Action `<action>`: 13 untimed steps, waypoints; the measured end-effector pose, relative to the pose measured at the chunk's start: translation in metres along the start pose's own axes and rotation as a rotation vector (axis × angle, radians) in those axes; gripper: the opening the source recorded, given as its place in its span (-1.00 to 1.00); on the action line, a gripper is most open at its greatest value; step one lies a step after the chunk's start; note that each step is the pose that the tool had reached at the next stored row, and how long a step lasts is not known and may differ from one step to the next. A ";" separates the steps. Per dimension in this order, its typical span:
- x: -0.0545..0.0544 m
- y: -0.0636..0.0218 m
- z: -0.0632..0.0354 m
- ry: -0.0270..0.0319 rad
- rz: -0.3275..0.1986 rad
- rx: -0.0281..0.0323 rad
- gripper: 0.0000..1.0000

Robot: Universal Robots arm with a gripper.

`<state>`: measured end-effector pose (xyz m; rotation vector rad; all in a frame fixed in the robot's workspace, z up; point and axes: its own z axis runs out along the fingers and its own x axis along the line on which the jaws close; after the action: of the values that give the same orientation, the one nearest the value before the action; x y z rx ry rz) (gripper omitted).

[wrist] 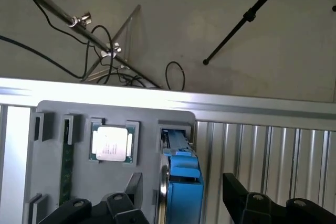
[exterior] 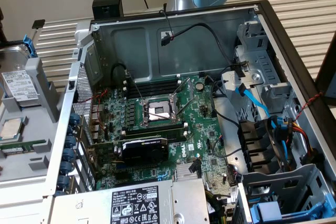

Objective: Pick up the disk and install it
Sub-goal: 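Pick up the disk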

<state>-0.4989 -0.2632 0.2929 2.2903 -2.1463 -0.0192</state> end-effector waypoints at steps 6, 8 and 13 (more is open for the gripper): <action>0.000 0.0001 0.0018 -0.0001 0.000 -0.0018 0.25; 0.001 0.0002 0.0022 -0.0004 0.000 -0.0016 0.25; 0.001 0.0002 0.0044 -0.0004 0.000 -0.0019 0.25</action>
<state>-0.4991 -0.2644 0.2885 2.2893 -2.1457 -0.0216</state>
